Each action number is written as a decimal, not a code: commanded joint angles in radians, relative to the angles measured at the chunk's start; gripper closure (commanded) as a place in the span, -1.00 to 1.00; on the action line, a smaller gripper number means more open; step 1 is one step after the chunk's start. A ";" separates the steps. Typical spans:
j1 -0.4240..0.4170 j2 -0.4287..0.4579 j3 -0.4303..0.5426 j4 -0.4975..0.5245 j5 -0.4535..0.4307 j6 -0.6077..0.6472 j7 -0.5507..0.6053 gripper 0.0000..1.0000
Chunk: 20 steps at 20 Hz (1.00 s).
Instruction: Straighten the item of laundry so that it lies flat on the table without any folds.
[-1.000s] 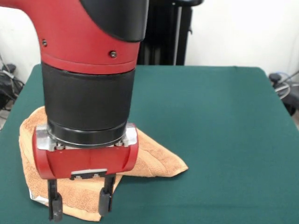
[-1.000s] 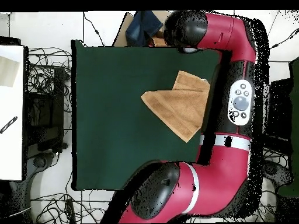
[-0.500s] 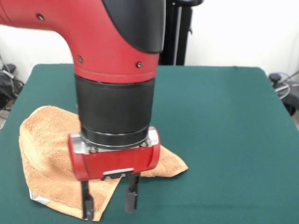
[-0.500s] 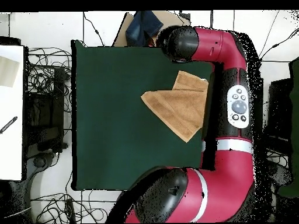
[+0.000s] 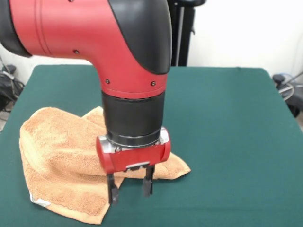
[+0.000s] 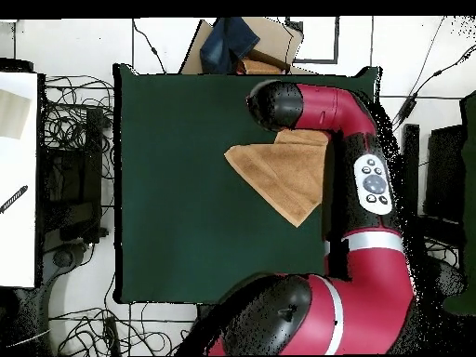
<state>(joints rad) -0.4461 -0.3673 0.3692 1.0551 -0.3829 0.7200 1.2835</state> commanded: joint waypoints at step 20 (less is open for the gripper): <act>0.150 -0.229 -0.211 0.666 0.243 -0.285 0.543 -1.00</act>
<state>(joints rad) -0.3672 -0.4866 0.2228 1.5201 -0.2227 0.4848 1.4564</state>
